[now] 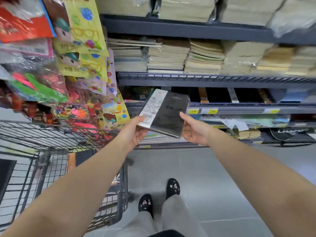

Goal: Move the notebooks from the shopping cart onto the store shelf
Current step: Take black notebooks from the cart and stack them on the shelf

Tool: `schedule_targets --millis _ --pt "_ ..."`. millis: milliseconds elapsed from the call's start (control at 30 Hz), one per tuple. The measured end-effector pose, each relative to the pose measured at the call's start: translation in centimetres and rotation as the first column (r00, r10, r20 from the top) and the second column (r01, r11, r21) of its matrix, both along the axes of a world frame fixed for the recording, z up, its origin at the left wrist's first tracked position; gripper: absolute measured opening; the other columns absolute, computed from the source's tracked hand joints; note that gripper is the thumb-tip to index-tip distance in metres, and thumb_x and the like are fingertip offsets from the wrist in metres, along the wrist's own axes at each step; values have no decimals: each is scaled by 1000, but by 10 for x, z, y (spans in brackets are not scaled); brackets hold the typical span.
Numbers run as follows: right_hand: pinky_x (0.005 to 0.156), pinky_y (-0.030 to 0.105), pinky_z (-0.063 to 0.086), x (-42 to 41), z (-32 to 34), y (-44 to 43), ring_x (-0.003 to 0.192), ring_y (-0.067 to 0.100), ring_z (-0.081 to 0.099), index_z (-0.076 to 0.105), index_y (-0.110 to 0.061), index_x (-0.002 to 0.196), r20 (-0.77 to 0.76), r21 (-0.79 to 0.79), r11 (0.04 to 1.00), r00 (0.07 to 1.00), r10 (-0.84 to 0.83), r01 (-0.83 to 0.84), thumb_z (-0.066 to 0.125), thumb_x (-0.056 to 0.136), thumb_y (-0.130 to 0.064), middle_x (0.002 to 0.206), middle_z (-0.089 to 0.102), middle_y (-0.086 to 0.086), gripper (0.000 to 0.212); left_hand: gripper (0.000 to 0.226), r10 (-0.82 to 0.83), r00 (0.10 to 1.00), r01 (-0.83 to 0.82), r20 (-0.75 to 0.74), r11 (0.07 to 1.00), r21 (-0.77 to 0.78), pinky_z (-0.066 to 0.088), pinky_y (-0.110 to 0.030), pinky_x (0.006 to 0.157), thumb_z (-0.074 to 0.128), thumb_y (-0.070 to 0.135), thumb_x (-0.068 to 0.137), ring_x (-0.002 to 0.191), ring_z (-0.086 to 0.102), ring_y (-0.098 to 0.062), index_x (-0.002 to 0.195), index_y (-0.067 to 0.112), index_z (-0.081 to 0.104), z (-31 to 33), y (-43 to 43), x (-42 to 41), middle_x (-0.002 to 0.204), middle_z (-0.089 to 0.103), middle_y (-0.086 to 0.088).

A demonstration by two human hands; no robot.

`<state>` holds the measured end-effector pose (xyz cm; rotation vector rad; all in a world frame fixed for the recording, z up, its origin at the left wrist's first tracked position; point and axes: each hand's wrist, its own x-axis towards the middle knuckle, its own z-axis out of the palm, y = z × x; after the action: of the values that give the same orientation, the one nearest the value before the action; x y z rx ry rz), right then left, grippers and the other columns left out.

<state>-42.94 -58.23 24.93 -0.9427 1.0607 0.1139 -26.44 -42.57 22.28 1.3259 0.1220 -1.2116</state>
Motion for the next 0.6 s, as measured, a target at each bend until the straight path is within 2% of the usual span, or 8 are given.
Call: schedule_targets --millis 100,167,233,300,400,500,567,600 --pt "42 13 47 -8 -2 -1 61 9 69 62 -24 110 -3 88 991 995 101 -100 61 87 -38 91 74 2 27 19 -52 999 52 11 998 22 51 -16 49 62 28 90 71 63 -11 106 19 58 -6 -24 -8 89 69 -1" --pt "41 10 46 -12 -7 -10 49 5 62 61 -21 112 28 107 993 998 52 -55 61 89 -29 86 75 3 24 28 -101 995 101 -2 994 39 54 -21 60 63 32 90 79 66 -13 113 20 54 -10 -36 -11 104 67 -2" --pt "40 11 45 -12 -14 -23 42 3 50 58 -18 109 39 112 993 999 -32 27 62 89 -25 79 73 5 22 45 -192 981 189 25 978 83 56 -28 72 64 40 88 88 68 -16 125 21 48 -15 -45 -10 122 58 -1" --pt "41 12 45 -8 -24 -38 42 3 44 52 -16 105 30 105 990 994 -102 98 66 87 -21 79 68 9 24 55 -307 937 269 169 939 214 55 -33 82 58 50 88 97 66 -18 132 19 44 -23 -52 -5 125 50 2" --pt "44 11 45 7 -38 -56 45 5 40 51 -15 97 33 78 966 967 -251 248 65 88 -17 80 54 7 17 54 -348 867 199 357 898 391 50 -39 92 44 55 93 107 60 -22 131 18 46 -40 -58 14 124 55 0" --pt "55 15 54 21 -52 -66 59 7 50 50 -14 110 74 67 906 903 -423 418 64 89 -18 72 48 3 26 50 -408 786 161 464 860 484 46 -51 98 44 48 94 117 56 -33 134 20 46 -61 -64 33 134 54 -10" --pt "61 17 57 28 -65 -68 66 9 56 48 -14 109 98 132 876 873 -478 465 64 89 -19 74 49 4 26 51 -447 741 156 501 840 519 45 -51 100 43 40 96 120 53 -37 142 21 38 -68 -74 41 139 50 -12" --pt "61 18 57 32 -71 -68 63 9 60 49 -14 104 105 163 869 867 -487 468 64 90 -21 76 50 4 22 51 -474 705 154 527 829 538 45 -47 100 42 35 98 119 53 -37 145 19 34 -69 -80 45 140 48 -12"
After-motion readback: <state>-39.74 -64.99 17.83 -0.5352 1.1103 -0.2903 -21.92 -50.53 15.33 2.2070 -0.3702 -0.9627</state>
